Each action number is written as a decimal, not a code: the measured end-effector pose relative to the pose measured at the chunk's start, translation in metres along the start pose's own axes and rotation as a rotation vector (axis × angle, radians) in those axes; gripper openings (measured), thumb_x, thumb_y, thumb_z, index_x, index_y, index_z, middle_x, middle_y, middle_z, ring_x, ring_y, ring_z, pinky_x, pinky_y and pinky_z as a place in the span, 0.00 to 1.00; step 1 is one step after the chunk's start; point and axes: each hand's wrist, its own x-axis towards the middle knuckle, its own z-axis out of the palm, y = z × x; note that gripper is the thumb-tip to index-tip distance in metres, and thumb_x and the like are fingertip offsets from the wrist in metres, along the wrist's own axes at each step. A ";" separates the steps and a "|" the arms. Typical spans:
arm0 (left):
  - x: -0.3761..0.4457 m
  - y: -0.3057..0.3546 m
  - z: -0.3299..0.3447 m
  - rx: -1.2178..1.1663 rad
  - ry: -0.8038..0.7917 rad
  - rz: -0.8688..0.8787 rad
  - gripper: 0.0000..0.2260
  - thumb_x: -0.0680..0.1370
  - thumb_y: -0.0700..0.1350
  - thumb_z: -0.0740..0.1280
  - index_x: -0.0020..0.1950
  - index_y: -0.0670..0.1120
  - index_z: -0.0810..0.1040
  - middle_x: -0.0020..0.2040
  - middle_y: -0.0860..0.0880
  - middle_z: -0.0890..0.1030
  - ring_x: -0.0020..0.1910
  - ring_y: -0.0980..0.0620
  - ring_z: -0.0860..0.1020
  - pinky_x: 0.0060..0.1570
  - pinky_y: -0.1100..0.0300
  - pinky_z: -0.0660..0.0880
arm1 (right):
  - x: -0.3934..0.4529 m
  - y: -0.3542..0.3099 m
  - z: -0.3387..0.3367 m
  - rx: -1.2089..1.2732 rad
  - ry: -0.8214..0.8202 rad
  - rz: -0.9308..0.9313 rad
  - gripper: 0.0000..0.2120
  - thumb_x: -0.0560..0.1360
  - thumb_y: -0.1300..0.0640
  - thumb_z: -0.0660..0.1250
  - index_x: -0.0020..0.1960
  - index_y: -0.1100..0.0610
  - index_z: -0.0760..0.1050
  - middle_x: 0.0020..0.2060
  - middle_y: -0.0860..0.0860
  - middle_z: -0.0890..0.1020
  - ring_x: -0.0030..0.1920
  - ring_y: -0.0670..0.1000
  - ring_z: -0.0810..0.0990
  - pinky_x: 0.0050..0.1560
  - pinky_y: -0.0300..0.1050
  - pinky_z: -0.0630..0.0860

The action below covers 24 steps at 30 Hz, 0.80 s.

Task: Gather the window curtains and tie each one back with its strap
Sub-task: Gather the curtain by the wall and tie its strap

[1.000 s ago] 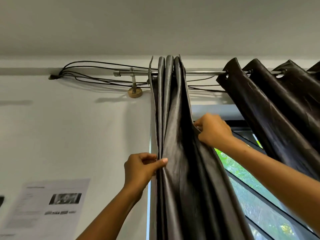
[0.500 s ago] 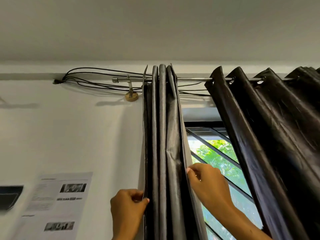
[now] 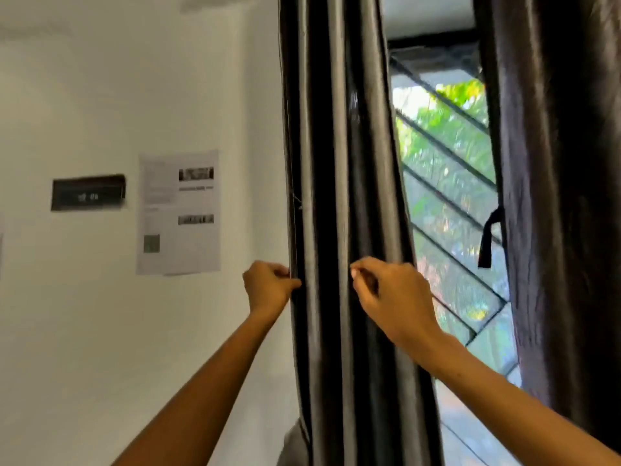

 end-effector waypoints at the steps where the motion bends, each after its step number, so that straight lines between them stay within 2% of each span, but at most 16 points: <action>1: -0.005 -0.009 0.000 -0.010 -0.013 -0.010 0.06 0.65 0.36 0.77 0.39 0.36 0.83 0.37 0.42 0.83 0.36 0.50 0.81 0.46 0.58 0.79 | -0.009 -0.001 0.003 0.010 -0.009 -0.001 0.07 0.74 0.53 0.64 0.47 0.51 0.81 0.30 0.51 0.82 0.33 0.57 0.81 0.30 0.46 0.75; 5: -0.025 -0.039 -0.004 -0.046 -0.049 -0.047 0.10 0.65 0.38 0.78 0.43 0.37 0.84 0.39 0.42 0.84 0.37 0.49 0.83 0.49 0.54 0.81 | -0.037 -0.003 0.007 0.014 0.026 -0.022 0.09 0.73 0.53 0.63 0.48 0.52 0.82 0.30 0.50 0.82 0.32 0.54 0.81 0.29 0.45 0.73; 9: -0.052 -0.070 -0.011 -0.054 -0.119 -0.066 0.07 0.66 0.36 0.77 0.42 0.37 0.84 0.37 0.42 0.84 0.36 0.48 0.83 0.46 0.51 0.81 | -0.073 -0.013 0.015 0.102 0.022 0.038 0.07 0.75 0.54 0.64 0.47 0.51 0.81 0.33 0.48 0.82 0.33 0.50 0.79 0.32 0.43 0.74; 13: -0.090 -0.109 -0.011 -0.020 -0.128 -0.113 0.05 0.66 0.38 0.77 0.39 0.40 0.85 0.34 0.45 0.84 0.33 0.52 0.82 0.43 0.56 0.81 | -0.120 -0.029 0.037 0.208 -0.041 0.125 0.08 0.75 0.52 0.64 0.49 0.51 0.81 0.36 0.47 0.84 0.34 0.48 0.81 0.34 0.45 0.77; 17: -0.107 -0.127 -0.012 -0.066 -0.067 -0.077 0.06 0.68 0.38 0.76 0.35 0.40 0.80 0.31 0.50 0.81 0.30 0.57 0.79 0.33 0.72 0.74 | -0.158 -0.043 0.067 0.224 -0.141 0.242 0.05 0.75 0.54 0.66 0.48 0.51 0.81 0.34 0.46 0.83 0.31 0.44 0.79 0.32 0.41 0.76; 19: -0.108 -0.131 -0.013 -0.098 -0.060 -0.070 0.07 0.68 0.37 0.74 0.33 0.41 0.77 0.30 0.52 0.79 0.29 0.58 0.78 0.32 0.72 0.74 | -0.171 -0.051 0.083 0.254 -0.214 0.317 0.05 0.75 0.56 0.68 0.50 0.52 0.81 0.35 0.45 0.84 0.32 0.43 0.80 0.34 0.36 0.77; 20: -0.108 -0.134 -0.015 -0.126 -0.062 -0.082 0.07 0.68 0.36 0.74 0.34 0.41 0.77 0.30 0.51 0.79 0.29 0.58 0.78 0.32 0.71 0.75 | -0.177 -0.056 0.091 0.277 -0.247 0.363 0.05 0.75 0.56 0.68 0.51 0.52 0.81 0.36 0.45 0.84 0.33 0.43 0.80 0.36 0.37 0.78; 22: -0.108 -0.142 -0.019 -0.170 -0.087 -0.105 0.06 0.68 0.36 0.73 0.35 0.39 0.77 0.31 0.49 0.80 0.30 0.58 0.79 0.32 0.69 0.76 | -0.186 -0.066 0.105 0.306 -0.298 0.432 0.07 0.74 0.52 0.70 0.51 0.51 0.81 0.38 0.45 0.85 0.36 0.44 0.82 0.39 0.41 0.80; 24: -0.111 -0.151 -0.022 -0.170 -0.131 -0.109 0.05 0.68 0.36 0.73 0.37 0.39 0.77 0.32 0.47 0.81 0.31 0.56 0.79 0.34 0.66 0.78 | -0.193 -0.077 0.118 0.289 -0.338 0.461 0.10 0.72 0.48 0.72 0.50 0.52 0.81 0.41 0.46 0.85 0.40 0.46 0.83 0.39 0.37 0.79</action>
